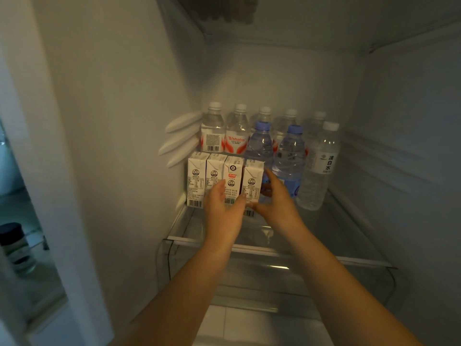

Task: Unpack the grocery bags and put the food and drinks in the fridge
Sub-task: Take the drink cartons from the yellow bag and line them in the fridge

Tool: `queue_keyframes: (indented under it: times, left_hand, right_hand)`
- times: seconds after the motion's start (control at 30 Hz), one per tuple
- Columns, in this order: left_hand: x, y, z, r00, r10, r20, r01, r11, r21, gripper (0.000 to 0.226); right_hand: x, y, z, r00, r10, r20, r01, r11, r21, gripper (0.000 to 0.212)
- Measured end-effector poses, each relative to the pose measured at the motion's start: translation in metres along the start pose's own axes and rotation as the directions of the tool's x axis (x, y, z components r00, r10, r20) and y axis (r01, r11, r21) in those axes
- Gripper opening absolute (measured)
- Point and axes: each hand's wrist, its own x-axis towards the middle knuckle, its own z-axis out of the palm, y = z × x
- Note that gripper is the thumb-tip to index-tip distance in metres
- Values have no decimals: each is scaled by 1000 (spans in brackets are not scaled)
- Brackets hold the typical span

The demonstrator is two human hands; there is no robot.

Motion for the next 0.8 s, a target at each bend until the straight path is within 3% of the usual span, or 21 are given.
queue_keyframes:
  times: [0.23, 0.43, 0.67, 0.8]
  left_hand:
    - [-35, 7, -40, 978, 130, 163, -154, 978, 142, 49]
    - [-92, 4, -76, 848, 353, 396, -483, 823, 299, 50]
    - [-175, -25, -121, 717, 239, 655, -565, 749, 346, 48]
    - [-237, -52, -142, 551, 191, 812, -681, 666, 305, 45]
  right_hand:
    - [-61, -25, -30, 998, 27, -60, -30, 998, -52, 76]
    - [-160, -44, -43, 984, -60, -165, 7, 953, -304, 71]
    - [-296, -62, -22, 959, 145, -245, -247, 851, -464, 67]
    - [-392, -74, -17, 909, 324, -261, -416, 721, -554, 66]
